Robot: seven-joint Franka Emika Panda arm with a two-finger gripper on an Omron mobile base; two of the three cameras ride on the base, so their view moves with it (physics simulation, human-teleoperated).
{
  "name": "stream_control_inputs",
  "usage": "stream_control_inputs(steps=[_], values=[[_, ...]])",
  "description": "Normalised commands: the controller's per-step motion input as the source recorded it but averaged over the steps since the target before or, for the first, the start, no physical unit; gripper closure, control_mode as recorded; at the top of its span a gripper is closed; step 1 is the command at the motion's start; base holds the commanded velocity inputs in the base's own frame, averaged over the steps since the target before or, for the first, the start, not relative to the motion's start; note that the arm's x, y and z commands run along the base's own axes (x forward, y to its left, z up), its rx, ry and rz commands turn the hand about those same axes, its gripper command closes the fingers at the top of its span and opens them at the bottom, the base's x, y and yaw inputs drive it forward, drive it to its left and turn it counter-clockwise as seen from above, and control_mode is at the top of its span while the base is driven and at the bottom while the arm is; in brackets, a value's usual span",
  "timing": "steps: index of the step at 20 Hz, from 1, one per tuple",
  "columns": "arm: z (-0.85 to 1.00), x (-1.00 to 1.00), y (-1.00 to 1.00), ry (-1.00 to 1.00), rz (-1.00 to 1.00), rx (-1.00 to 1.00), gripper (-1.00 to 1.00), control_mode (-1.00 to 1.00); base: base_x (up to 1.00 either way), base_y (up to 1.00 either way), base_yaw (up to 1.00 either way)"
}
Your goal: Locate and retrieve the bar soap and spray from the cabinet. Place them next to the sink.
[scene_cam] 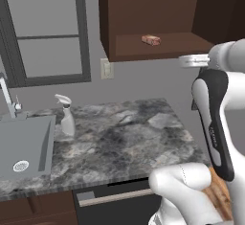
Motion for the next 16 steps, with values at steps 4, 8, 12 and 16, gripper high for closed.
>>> stream_control_inputs(steps=[4, 8, 12, 16], values=[[0.15, 0.19, 0.01, 0.05, -0.01, -0.03, -1.00, -1.00, 0.00, 0.00, 0.00], [0.06, 0.36, 0.00, 0.10, 0.00, -0.05, -1.00, -1.00, 0.00, 0.00, 0.00], [0.00, 0.53, 0.00, 0.01, 0.07, 0.01, -1.00, -1.00, 0.00, 0.00, 0.00], [0.00, 0.43, 0.00, 0.00, 0.03, 0.02, -1.00, -1.00, 0.00, 0.00, 0.00]])
